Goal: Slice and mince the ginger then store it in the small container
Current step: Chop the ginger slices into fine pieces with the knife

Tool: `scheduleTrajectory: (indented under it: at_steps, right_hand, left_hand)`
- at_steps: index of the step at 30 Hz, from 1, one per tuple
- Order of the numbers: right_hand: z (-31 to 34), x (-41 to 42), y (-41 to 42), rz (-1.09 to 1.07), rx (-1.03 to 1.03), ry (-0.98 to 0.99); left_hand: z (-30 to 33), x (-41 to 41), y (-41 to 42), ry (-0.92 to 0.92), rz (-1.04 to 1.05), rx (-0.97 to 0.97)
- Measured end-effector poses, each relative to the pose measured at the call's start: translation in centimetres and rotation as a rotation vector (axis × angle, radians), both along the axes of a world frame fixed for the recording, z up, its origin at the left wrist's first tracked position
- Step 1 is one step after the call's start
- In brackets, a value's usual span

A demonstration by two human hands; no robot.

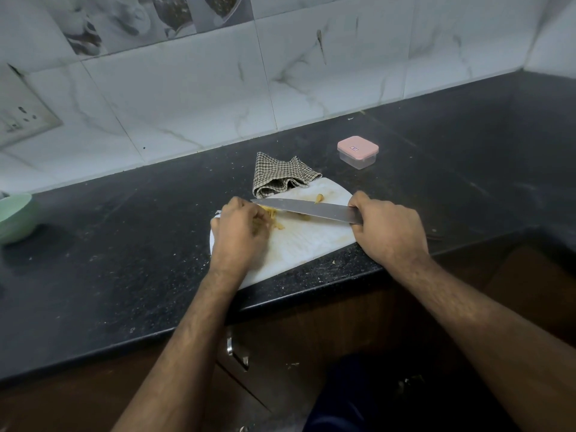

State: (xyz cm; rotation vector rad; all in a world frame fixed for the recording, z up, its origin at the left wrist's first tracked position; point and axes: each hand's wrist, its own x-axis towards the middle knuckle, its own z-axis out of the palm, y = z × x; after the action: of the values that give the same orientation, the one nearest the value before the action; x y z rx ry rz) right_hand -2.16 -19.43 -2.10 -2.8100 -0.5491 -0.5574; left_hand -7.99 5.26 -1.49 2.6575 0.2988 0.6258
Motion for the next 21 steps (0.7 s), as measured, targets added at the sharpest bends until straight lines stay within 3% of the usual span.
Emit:
scheduleTrajectory:
  at_steps: [7,15,21]
  right_hand:
    - [-0.13,0.12,-0.16,-0.005,0.004,-0.009]
    - [-0.13,0.01,-0.21,-0.010,-0.005,-0.006]
    - [0.01,0.03,-0.02,-0.016,-0.005,-0.008]
  left_hand:
    - [-0.29,-0.09,0.69,-0.124,-0.098,-0.101]
    - [-0.64,0.33,0.08,0.022,-0.151,0.125]
    - [-0.74,0.82,0.25,-0.026,-0.108,0.102]
